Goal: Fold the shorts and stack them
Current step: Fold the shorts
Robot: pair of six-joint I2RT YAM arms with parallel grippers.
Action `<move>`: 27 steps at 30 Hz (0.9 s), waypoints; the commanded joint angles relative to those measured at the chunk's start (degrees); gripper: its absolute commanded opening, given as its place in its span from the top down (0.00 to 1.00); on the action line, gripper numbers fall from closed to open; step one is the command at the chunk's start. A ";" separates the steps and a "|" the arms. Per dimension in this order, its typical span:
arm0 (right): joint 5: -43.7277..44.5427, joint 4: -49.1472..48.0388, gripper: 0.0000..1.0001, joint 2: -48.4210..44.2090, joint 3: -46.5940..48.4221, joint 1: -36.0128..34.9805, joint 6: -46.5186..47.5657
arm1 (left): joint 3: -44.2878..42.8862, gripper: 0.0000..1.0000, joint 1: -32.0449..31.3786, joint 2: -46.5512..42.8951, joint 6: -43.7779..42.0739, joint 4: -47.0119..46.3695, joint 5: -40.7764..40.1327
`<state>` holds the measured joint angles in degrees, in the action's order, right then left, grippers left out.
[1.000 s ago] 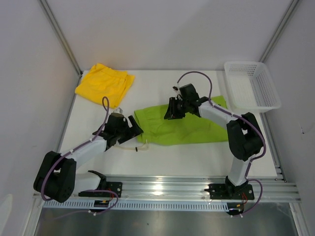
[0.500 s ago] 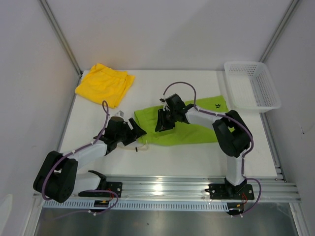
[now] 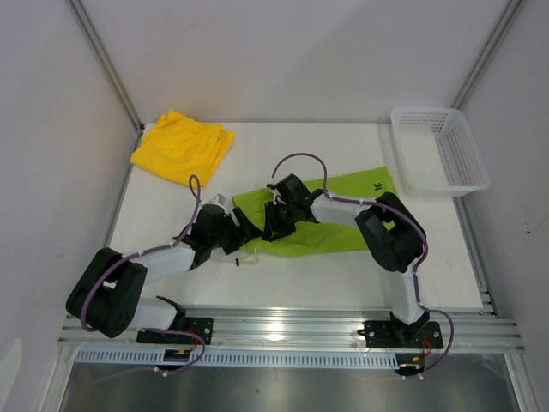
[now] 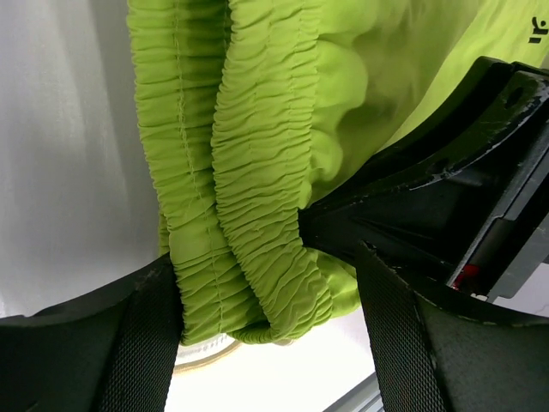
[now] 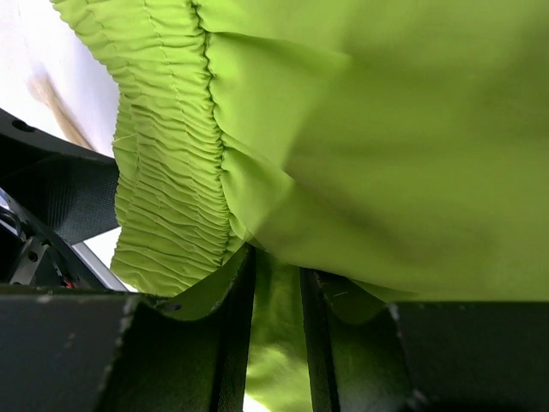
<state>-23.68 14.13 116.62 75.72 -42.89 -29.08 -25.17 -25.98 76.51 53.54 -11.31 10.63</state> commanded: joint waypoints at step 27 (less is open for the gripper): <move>-3.66 -4.20 0.66 -4.20 -1.89 0.79 -6.16 | -3.13 0.44 -1.97 -1.10 0.60 1.11 -3.34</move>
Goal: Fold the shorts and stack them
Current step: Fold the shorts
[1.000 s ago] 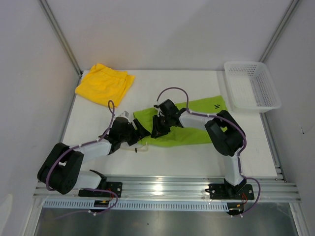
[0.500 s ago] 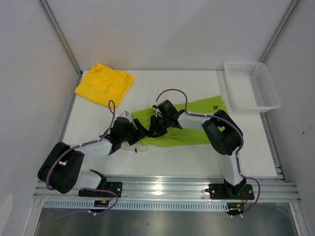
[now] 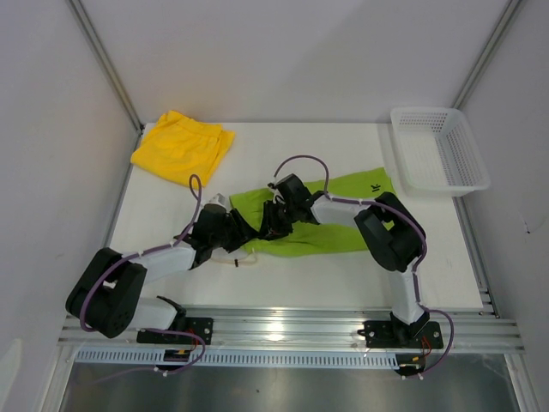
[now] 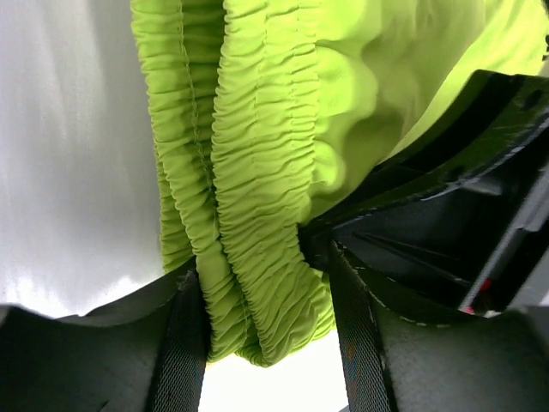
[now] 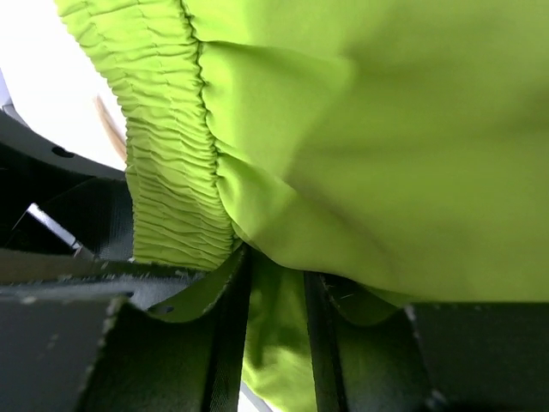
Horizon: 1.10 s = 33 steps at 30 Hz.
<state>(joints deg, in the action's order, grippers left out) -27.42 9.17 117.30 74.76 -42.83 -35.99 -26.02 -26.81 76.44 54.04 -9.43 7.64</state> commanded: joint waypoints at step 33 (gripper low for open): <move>6.33 4.72 0.65 -22.29 -15.35 14.00 7.69 | -23.63 0.32 -13.71 13.98 -7.64 30.26 -27.32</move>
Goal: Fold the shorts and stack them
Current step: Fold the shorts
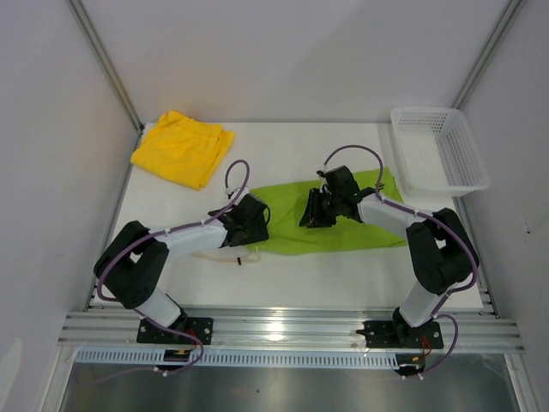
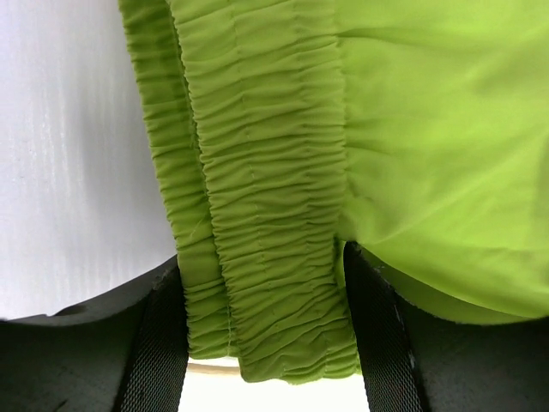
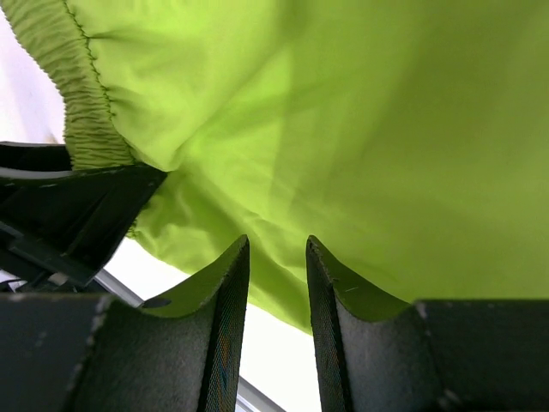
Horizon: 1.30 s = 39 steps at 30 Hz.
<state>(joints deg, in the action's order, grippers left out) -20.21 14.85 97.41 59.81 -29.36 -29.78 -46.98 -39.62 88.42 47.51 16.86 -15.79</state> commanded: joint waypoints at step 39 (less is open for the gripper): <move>-0.71 -4.39 0.71 9.12 0.39 -1.13 2.62 | 14.36 0.08 12.11 -20.13 -2.43 -7.17 25.18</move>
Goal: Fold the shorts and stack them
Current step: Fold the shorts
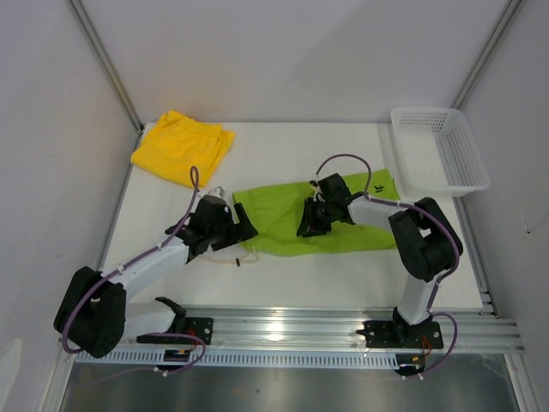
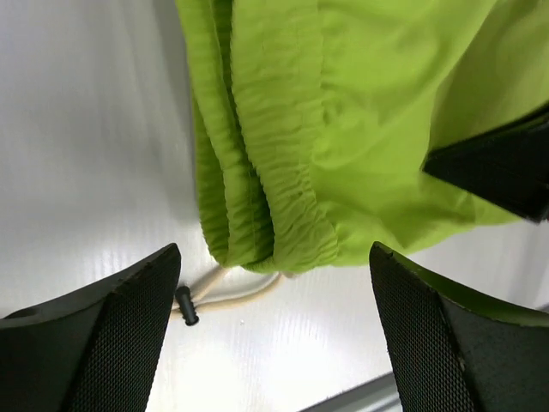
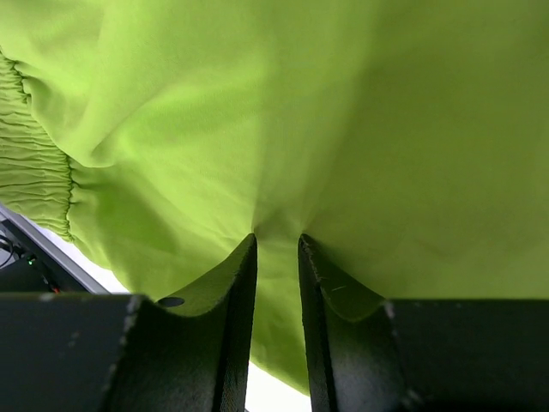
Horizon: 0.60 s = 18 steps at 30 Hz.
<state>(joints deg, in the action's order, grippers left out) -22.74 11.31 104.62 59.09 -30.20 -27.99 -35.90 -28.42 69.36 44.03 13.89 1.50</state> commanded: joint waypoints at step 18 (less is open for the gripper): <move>2.44 -1.03 0.73 3.31 2.00 -1.97 -0.23 | 17.44 0.08 2.23 1.20 17.49 -28.65 12.04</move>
<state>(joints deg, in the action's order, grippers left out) -22.61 9.61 106.30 60.60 -31.53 -28.69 -19.07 -27.07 68.49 58.57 -9.17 15.00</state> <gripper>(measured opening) 0.274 0.927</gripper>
